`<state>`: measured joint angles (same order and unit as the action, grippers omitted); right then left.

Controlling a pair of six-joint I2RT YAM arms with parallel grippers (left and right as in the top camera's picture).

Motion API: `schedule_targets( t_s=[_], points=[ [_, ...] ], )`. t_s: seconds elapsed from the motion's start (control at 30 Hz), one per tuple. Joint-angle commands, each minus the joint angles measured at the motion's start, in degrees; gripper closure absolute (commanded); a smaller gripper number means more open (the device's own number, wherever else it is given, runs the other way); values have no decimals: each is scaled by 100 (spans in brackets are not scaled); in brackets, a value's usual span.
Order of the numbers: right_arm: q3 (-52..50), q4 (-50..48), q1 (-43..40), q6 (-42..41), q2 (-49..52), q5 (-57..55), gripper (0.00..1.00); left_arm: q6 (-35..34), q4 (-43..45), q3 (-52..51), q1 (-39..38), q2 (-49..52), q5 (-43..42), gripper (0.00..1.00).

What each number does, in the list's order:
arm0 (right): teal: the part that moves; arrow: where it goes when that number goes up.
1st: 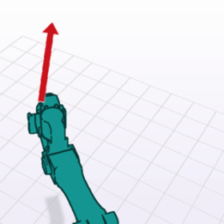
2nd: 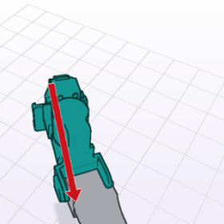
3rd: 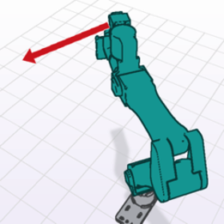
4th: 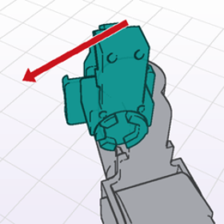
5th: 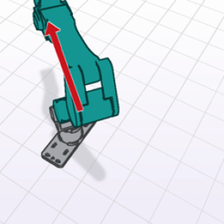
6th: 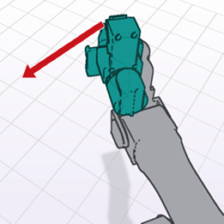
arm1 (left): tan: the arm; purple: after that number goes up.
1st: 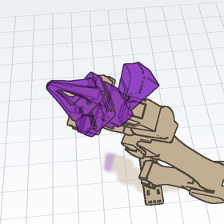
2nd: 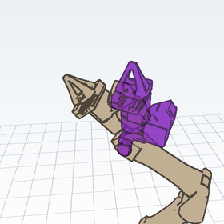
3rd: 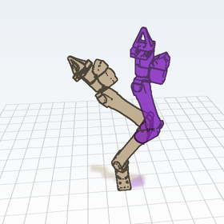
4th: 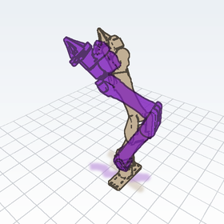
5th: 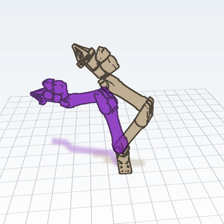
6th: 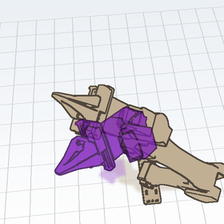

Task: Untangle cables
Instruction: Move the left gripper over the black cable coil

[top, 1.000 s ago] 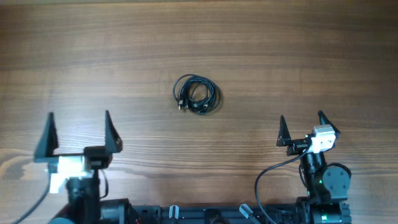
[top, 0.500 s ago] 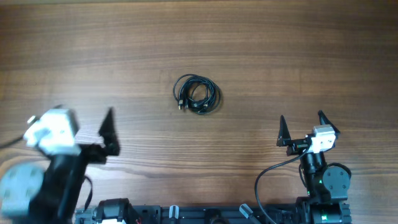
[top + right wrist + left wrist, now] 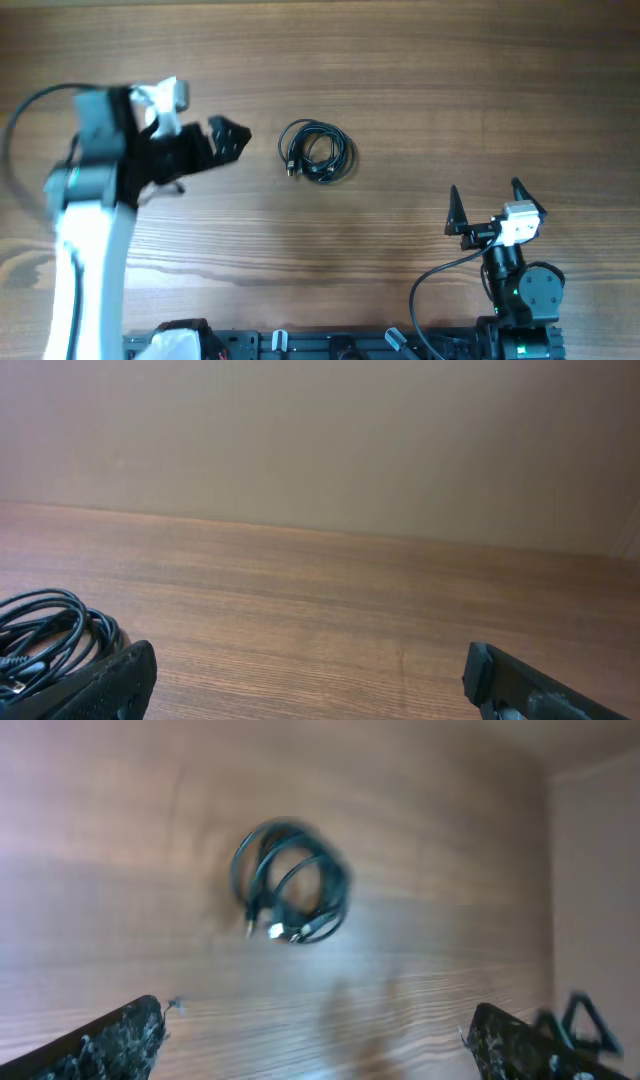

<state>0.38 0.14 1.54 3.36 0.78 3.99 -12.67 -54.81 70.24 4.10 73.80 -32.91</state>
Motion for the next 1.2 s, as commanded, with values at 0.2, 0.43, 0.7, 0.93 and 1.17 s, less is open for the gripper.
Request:
schedule_targets(
  t_s=[0.2,0.43,0.7,0.93,1.17],
  points=[
    [-9,-15,-28,98,-35,-76,0,-949,249,13,-525,2632,269,0],
    [-9,-15,-28,101,-35,-79,0,-1674,1082,13,-1401,2625,1738,0],
    [-9,-17,-28,101,-35,-79,0,-1676,2015,13,-1460,2627,1735,0],
    [-9,-140,-28,109,-35,-72,0,-1458,2035,13,-1679,2627,1727,0],
    [-9,-634,-28,-2166,-20,1169,0,-1460,2413,13,-1744,2627,1740,0]
  ],
)
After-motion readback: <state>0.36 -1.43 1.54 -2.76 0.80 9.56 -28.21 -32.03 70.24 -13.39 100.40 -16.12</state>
